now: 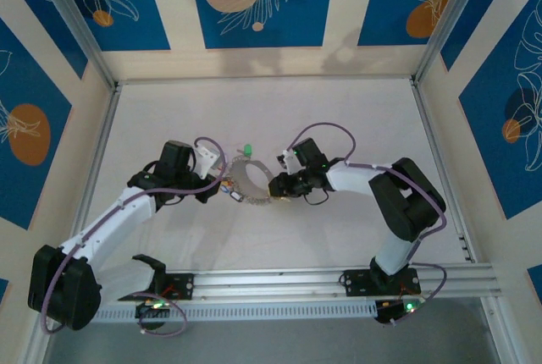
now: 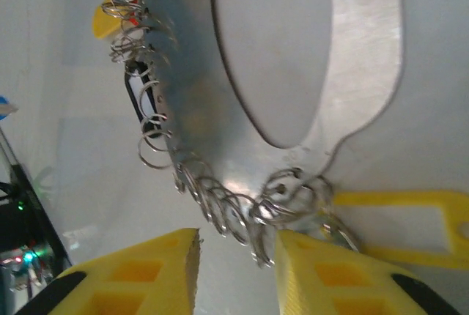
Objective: Put the keys on the keyring
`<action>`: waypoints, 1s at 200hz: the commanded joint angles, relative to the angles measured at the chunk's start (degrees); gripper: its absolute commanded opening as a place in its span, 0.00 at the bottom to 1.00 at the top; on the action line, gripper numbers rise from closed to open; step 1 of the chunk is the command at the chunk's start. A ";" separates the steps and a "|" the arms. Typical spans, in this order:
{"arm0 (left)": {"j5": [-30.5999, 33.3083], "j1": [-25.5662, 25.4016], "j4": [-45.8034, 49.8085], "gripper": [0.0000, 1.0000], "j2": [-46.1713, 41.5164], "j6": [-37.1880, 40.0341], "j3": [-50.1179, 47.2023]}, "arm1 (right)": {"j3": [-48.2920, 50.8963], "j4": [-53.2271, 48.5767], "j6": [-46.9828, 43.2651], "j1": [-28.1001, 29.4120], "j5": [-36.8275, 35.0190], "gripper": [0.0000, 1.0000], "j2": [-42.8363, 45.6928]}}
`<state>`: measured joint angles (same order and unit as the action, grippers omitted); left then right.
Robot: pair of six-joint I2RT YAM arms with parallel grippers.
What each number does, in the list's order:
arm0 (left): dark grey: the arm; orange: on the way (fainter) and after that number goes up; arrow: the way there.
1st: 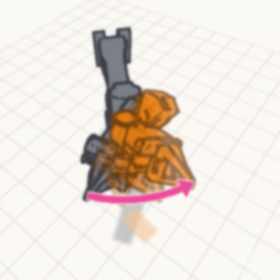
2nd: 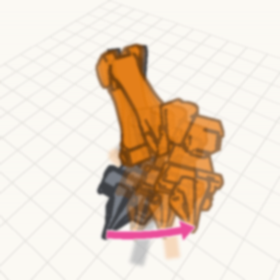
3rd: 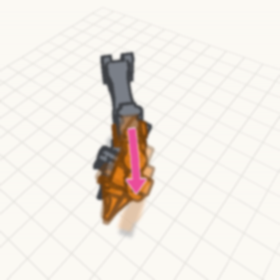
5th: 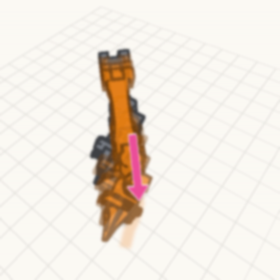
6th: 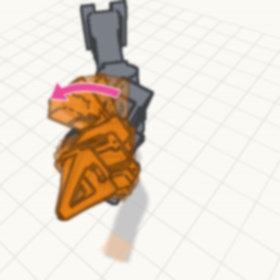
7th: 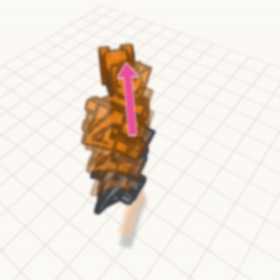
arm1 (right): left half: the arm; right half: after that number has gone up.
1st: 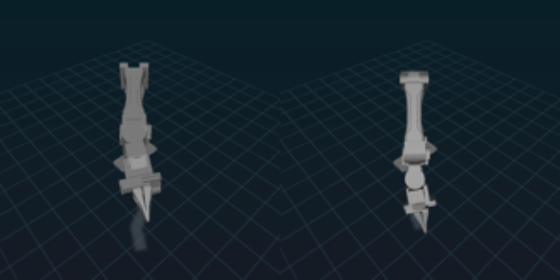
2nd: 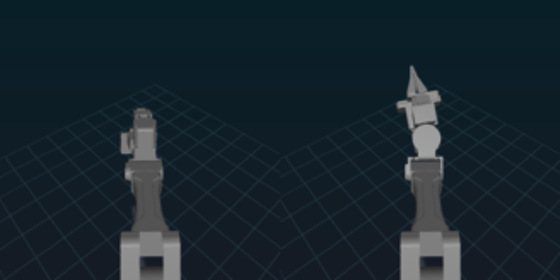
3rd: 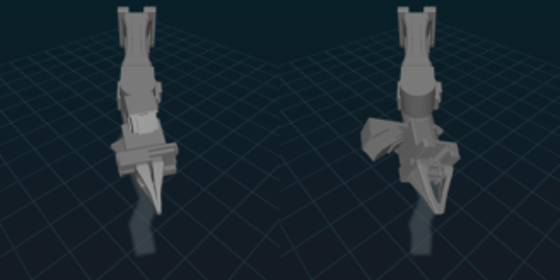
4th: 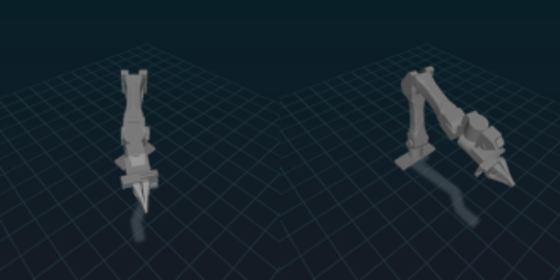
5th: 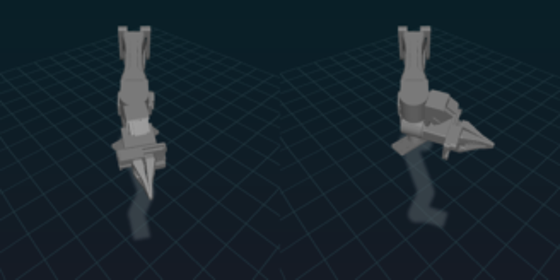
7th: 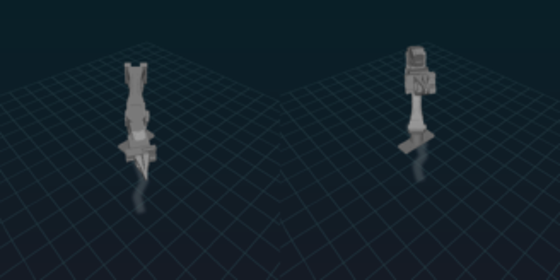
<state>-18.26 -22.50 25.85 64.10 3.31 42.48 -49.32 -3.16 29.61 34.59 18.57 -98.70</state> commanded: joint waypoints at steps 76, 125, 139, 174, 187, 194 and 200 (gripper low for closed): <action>1.29 0.51 0.72 0.00 1.16 0.16 1.15 | 4.93 4.60 2.97 1.24 -2.58 0.47 6.25; 1.55 0.53 1.11 0.00 1.64 0.12 1.51 | 6.30 7.37 4.73 1.38 -1.22 0.32 2.75; 2.25 0.52 0.83 0.00 1.26 0.36 1.26 | 6.50 8.44 5.38 1.95 -2.14 0.30 2.13; 2.20 0.53 1.40 0.00 1.34 0.59 1.46 | 7.48 10.63 7.01 2.24 -3.72 0.32 1.87; 2.81 0.50 0.76 0.00 1.08 0.72 1.05 | 7.27 10.34 6.63 2.31 -3.30 0.39 2.06; 2.57 0.51 0.53 0.00 1.18 0.60 0.94 | 7.32 10.68 6.61 2.40 -2.66 0.40 2.08; 2.08 0.43 0.67 0.00 1.41 0.55 0.98 | 7.39 11.75 6.46 2.58 -1.63 0.41 2.01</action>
<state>-16.19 -22.50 26.02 65.43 3.40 42.50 -42.46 6.24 35.70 36.56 15.44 -96.23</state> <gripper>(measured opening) 0.042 0.395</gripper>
